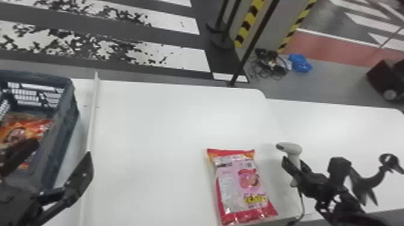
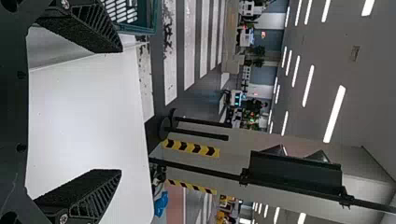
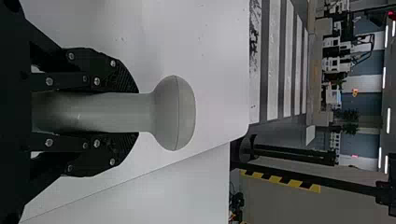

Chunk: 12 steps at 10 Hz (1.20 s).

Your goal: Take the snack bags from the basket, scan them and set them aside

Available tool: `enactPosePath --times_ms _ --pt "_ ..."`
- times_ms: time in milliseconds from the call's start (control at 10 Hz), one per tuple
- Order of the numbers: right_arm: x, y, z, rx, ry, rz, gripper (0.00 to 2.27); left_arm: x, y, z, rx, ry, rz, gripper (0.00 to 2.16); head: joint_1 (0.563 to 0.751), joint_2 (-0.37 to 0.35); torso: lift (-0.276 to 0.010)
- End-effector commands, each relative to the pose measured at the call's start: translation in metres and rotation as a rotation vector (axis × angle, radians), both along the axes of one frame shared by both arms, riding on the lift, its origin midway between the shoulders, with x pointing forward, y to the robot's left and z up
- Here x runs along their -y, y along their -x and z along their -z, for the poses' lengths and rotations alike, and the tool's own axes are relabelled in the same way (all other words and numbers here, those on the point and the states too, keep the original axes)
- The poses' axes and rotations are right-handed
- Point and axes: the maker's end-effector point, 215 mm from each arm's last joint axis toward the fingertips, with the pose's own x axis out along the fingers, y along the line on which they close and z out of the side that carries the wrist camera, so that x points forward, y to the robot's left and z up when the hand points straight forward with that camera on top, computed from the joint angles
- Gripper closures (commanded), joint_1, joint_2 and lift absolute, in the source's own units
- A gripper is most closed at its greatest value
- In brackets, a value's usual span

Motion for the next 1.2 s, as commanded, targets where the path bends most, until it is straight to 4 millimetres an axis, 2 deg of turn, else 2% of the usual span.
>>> enactPosePath --times_ms 0,200,400,600,700,800,900,1100 --pt "0.002 -0.002 0.006 0.014 0.014 -0.014 2.25 0.001 0.000 0.001 0.000 -0.007 0.001 0.07 0.695 -0.350 -0.075" --pt "-0.004 -0.001 0.017 0.002 0.006 -0.046 2.07 0.002 0.001 0.002 -0.002 -0.010 0.004 0.07 0.695 -0.350 -0.075" --pt "-0.011 -0.002 0.028 -0.002 0.017 -0.062 1.78 0.003 0.003 0.004 -0.007 -0.011 0.005 0.07 0.695 -0.350 -0.075" --pt "-0.012 -0.002 0.034 -0.016 0.026 -0.065 1.78 0.003 0.005 0.003 -0.009 -0.012 0.007 0.07 0.695 -0.350 -0.075" --pt "-0.011 -0.001 0.035 -0.018 0.032 -0.064 1.53 0.003 0.006 0.003 -0.007 -0.012 0.008 0.07 0.695 -0.350 -0.075" --pt "-0.011 -0.001 0.035 -0.016 0.030 -0.059 0.91 0.003 0.007 0.002 -0.007 -0.011 0.010 0.07 0.695 -0.350 -0.075" --pt "-0.008 -0.001 0.027 0.010 0.035 -0.051 0.10 0.003 0.007 0.002 -0.007 -0.012 0.010 0.07 0.695 -0.350 -0.075" --pt "-0.002 0.003 -0.012 0.081 0.052 -0.024 0.05 0.004 0.007 0.000 -0.004 -0.011 0.009 0.07 0.695 -0.350 -0.075"
